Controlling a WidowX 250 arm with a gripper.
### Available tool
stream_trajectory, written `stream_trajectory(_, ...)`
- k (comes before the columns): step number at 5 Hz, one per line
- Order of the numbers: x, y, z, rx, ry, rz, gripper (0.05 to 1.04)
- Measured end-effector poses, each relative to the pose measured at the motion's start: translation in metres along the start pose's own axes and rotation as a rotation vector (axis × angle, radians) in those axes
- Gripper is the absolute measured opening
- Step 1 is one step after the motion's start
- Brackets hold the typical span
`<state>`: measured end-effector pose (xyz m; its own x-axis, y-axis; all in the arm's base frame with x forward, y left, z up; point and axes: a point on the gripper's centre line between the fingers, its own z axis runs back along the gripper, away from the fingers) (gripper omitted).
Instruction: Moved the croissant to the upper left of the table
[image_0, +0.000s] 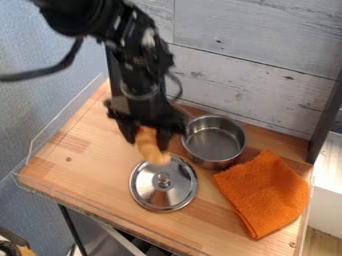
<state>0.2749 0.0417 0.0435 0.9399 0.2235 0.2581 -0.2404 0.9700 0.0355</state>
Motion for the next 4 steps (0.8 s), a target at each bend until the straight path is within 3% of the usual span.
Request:
stream_trajectory(2, 0.041, 0.042, -0.041, 0.032, 0.08, 0.089, 0.659)
stream_trajectory(3, 0.047, 0.048, -0.064, 0.031, 0.138, 0.108, 0.659)
stream_trajectory(4, 0.054, 0.05, -0.08, 0.039, 0.162, 0.117, 0.659)
